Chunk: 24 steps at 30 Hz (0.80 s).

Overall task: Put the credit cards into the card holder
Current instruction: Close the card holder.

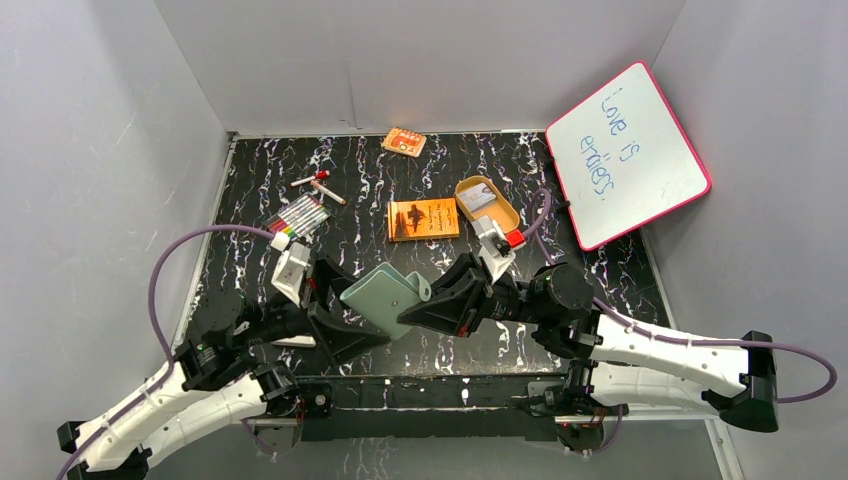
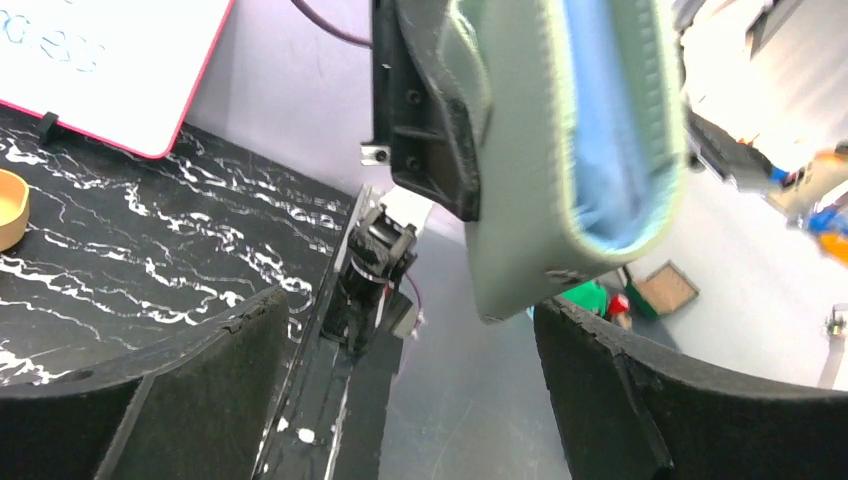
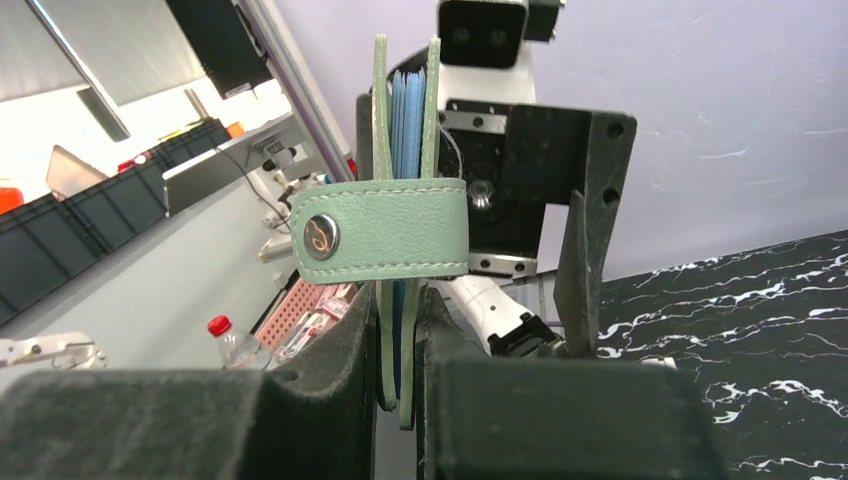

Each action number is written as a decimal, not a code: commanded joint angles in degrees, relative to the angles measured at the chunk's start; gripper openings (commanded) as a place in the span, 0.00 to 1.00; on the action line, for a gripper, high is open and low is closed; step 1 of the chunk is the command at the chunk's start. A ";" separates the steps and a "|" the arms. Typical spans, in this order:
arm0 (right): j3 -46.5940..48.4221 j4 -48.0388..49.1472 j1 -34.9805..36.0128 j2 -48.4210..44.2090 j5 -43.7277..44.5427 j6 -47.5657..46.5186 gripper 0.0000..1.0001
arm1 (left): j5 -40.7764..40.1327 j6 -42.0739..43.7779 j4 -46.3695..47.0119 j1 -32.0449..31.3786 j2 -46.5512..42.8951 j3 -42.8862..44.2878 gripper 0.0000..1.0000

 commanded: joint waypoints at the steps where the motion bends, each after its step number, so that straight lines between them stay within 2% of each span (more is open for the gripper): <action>1: -0.38 9.72 0.15 -0.81 5.29 0.78 0.00 | -8.07 -9.37 18.98 0.03 -1.80 -5.08 0.89; 12: -3.28 8.83 0.14 -2.75 12.93 0.44 0.00 | -16.91 -13.14 28.69 -0.03 0.51 -7.57 0.84; 14: -3.74 8.65 0.12 -2.93 13.76 0.35 0.00 | -16.89 -13.27 30.00 0.04 1.40 -7.88 0.79; 20: -3.72 7.94 0.16 -3.19 15.04 0.12 0.00 | -14.76 -13.97 32.33 0.04 5.63 -7.31 0.52; 24: -4.11 7.83 0.17 -3.61 15.77 -0.09 0.00 | -13.79 -14.25 32.37 0.01 6.70 -7.07 0.42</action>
